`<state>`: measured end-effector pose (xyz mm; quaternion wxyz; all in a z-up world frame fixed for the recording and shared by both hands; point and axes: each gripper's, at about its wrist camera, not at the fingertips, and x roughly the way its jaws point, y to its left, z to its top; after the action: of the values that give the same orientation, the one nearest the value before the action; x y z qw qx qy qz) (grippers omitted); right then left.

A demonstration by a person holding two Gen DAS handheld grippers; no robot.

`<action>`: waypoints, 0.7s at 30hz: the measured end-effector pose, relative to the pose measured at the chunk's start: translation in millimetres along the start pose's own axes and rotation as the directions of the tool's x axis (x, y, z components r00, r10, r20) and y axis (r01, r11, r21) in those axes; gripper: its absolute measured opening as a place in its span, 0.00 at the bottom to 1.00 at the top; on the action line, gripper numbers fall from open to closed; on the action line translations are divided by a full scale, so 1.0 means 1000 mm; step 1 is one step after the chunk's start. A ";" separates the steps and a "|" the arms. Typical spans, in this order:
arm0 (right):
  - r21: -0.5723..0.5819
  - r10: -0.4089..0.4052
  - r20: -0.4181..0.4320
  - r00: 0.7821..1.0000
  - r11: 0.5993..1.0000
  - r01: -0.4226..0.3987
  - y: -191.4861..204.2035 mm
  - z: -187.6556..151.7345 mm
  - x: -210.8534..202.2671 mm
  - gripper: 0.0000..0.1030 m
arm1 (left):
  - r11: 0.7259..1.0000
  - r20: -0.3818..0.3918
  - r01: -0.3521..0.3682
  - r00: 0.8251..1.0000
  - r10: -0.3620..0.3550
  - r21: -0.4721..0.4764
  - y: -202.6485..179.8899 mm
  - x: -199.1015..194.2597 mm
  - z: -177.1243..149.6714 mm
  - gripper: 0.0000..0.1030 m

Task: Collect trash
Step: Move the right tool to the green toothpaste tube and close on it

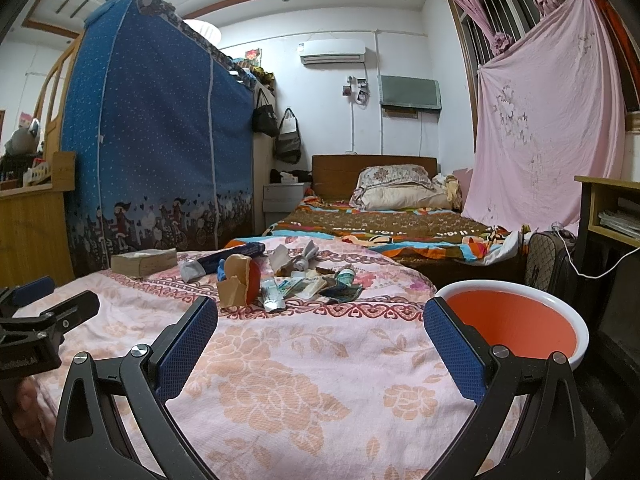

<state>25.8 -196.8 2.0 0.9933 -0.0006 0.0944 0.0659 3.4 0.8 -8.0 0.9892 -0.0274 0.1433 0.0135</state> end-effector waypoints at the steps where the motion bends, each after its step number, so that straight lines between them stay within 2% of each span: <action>1: 0.010 0.004 0.000 1.000 1.000 -0.004 -0.001 0.002 0.000 1.00 | 1.000 0.006 -0.006 1.000 0.006 0.008 0.000 0.000 0.004 0.89; 6: 0.029 0.019 0.002 1.000 0.999 -0.019 -0.011 0.020 0.005 1.00 | 1.000 0.032 -0.001 0.999 0.001 0.010 0.003 0.005 0.026 0.89; 16: -0.041 0.013 0.103 0.995 0.999 -0.009 -0.032 0.086 0.041 1.00 | 0.999 0.138 0.042 0.989 -0.046 0.031 -0.007 0.030 0.079 0.89; 21: 0.011 0.044 0.054 0.998 0.999 -0.045 -0.053 0.095 0.074 1.00 | 0.996 0.135 0.070 0.988 -0.076 0.048 -0.014 0.050 0.091 0.89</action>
<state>122.4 -238.1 80.8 0.9938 0.0096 0.0678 0.0874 77.5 -6.9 65.2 0.9969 -0.0104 0.0745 -0.0238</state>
